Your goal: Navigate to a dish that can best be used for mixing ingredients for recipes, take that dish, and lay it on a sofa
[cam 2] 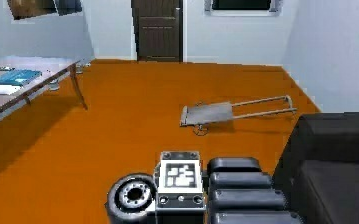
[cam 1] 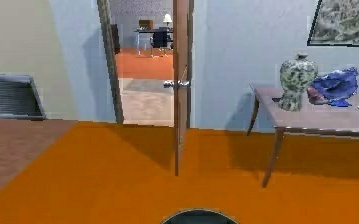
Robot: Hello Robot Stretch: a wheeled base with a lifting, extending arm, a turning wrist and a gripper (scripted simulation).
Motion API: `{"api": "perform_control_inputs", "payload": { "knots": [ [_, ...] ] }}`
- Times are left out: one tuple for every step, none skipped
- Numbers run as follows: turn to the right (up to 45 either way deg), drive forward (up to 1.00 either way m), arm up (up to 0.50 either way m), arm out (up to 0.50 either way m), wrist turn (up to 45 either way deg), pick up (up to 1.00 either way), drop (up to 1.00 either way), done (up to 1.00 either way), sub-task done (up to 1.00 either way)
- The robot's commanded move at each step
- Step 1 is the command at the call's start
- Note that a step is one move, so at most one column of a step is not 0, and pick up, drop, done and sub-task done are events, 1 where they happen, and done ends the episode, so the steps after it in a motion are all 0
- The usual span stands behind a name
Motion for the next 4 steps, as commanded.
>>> {"api": "perform_control_inputs", "payload": {
  "knots": [
    [-24.0,0.0,0.0,0.0,0.0,0.0,0.0,0.0,0.0],
    [45.0,0.0,0.0,0.0,0.0,0.0,0.0,0.0,0.0],
    [45.0,0.0,0.0,0.0,0.0,0.0,0.0,0.0,0.0],
    [45.0,0.0,0.0,0.0,0.0,0.0,0.0,0.0,0.0]
  ]
}}
